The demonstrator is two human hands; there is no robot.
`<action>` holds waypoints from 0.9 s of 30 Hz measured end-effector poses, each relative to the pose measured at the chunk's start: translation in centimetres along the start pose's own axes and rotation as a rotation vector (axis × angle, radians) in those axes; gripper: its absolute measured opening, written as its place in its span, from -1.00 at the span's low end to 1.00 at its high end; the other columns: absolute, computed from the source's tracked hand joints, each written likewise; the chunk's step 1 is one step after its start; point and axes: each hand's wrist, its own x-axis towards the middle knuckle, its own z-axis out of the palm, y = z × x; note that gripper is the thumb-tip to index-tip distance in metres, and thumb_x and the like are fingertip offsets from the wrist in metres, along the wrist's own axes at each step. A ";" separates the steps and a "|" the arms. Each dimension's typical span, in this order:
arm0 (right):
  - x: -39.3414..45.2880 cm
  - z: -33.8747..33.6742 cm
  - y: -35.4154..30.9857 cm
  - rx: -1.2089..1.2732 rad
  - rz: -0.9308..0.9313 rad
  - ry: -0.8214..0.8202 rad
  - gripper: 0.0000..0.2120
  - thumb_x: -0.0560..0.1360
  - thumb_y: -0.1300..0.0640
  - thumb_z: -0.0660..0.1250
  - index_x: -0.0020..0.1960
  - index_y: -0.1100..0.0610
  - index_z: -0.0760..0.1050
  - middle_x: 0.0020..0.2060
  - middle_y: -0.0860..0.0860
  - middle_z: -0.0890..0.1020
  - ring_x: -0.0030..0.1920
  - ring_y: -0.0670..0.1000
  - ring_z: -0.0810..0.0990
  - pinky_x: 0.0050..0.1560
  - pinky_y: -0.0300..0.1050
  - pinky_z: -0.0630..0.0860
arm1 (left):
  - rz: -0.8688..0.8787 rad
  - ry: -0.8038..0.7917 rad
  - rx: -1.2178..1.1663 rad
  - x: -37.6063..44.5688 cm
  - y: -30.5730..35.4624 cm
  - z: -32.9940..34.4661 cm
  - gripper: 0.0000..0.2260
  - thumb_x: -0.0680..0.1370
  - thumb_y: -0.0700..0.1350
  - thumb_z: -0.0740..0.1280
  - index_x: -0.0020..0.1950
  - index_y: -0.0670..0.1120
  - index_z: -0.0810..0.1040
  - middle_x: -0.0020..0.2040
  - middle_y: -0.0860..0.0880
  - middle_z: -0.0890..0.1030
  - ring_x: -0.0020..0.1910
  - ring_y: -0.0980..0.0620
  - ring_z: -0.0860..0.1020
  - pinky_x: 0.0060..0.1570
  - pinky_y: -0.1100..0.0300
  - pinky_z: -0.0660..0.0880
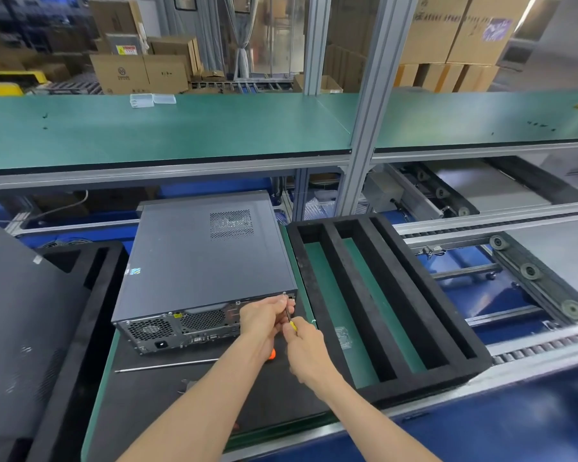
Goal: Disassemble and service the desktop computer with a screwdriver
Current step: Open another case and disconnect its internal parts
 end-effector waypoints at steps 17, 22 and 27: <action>-1.0 0.4 -0.6 0.024 0.048 0.134 -0.75 0.66 0.14 0.07 -0.15 0.08 0.41 -0.18 0.06 0.55 -0.26 -0.03 0.43 -0.28 -0.13 0.35 | 0.002 -0.022 0.050 0.7 -0.3 -0.1 -0.73 0.56 -0.34 0.37 -0.28 -0.15 0.74 -0.21 -0.17 0.72 -0.28 -0.02 0.60 -0.21 0.12 0.54; -0.7 -0.4 -1.1 0.884 0.321 -0.055 -0.71 0.67 0.12 0.13 -0.04 0.23 0.57 -0.41 0.11 0.50 -0.57 -0.04 0.22 -0.56 -0.25 0.03 | -0.052 -0.038 -0.040 0.5 -0.2 0.0 -0.87 0.57 -0.38 0.32 -0.06 -0.32 0.67 -0.22 -0.19 0.70 -0.39 0.03 0.62 -0.46 0.24 0.50; -0.8 0.2 -2.1 0.548 0.242 0.069 -0.76 0.58 0.21 0.20 -0.22 0.19 0.54 -0.43 0.10 0.45 -0.56 0.00 0.23 -0.53 -0.22 0.09 | -0.076 -0.041 -0.048 0.7 0.2 0.0 -0.89 0.57 -0.39 0.32 -0.03 -0.32 0.65 -0.17 -0.19 0.72 -0.32 0.02 0.67 -0.39 0.21 0.55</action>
